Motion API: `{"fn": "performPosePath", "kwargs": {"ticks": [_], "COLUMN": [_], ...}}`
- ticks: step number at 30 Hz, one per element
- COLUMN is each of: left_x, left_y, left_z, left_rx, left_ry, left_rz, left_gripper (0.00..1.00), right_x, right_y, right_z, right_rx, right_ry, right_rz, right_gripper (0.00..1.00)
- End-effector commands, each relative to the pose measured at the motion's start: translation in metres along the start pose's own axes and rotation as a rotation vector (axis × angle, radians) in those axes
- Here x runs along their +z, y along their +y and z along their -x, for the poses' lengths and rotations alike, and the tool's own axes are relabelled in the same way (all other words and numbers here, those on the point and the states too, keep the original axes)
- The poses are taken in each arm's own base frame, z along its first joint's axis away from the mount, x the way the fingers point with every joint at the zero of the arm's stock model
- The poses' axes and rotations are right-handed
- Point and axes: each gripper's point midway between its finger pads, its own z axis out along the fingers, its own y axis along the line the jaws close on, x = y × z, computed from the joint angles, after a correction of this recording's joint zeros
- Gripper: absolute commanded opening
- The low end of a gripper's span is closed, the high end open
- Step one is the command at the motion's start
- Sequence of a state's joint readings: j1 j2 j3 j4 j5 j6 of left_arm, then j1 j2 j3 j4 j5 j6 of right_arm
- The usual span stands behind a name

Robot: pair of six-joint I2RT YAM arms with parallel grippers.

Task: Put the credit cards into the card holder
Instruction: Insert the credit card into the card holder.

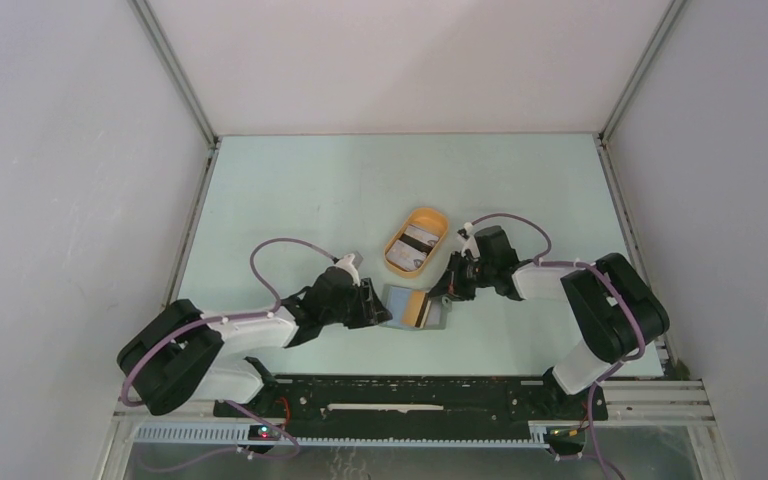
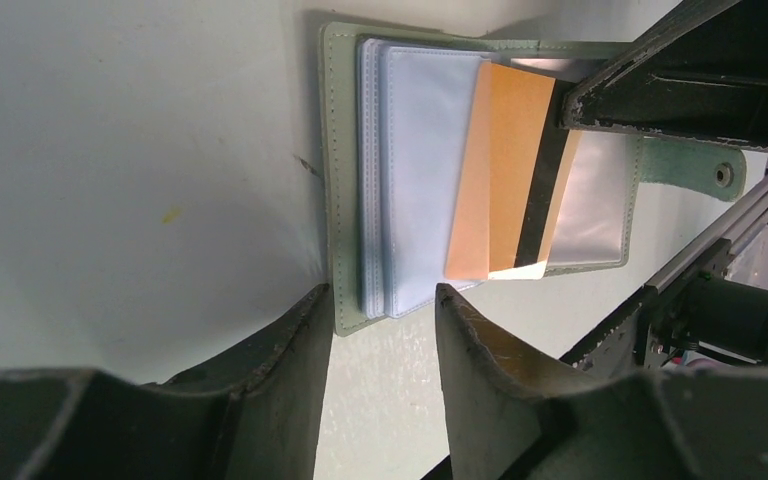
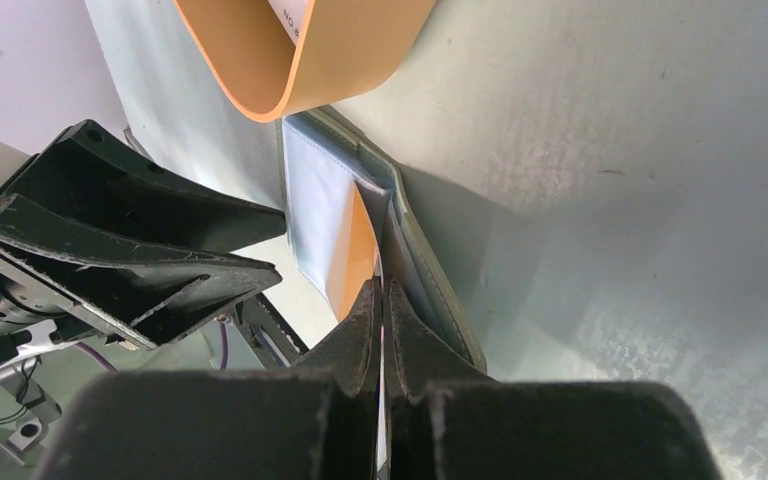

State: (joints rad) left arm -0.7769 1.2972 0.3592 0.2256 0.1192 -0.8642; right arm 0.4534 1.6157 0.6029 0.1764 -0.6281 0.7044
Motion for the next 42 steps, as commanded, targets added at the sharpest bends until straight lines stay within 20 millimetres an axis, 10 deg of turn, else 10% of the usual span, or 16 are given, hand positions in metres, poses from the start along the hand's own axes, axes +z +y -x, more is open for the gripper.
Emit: {"fn": "performPosePath", "kwargs": {"ticks": [1,31,42], "left_x": [0.002,0.013,0.014], "left_y": [0.012,-0.007,-0.004], "left_z": [-0.013,-0.015,-0.014], "left_rx": [-0.005,0.020,0.009], "left_ry": [0.060,0.115,0.115], "left_rz": [0.051,-0.031,-0.021], "left_gripper": [0.48,0.49,0.49], "right_x": [-0.003,0.025,0.011], "right_y": [-0.011,0.019,0.032], "right_z": [0.000,0.003,0.006], "right_rx": [-0.004,-0.092,-0.171], "right_ry": [-0.023,0.036,0.024], "right_rz": [-0.073,0.022,0.054], "right_gripper": [0.00,0.00,0.34]}}
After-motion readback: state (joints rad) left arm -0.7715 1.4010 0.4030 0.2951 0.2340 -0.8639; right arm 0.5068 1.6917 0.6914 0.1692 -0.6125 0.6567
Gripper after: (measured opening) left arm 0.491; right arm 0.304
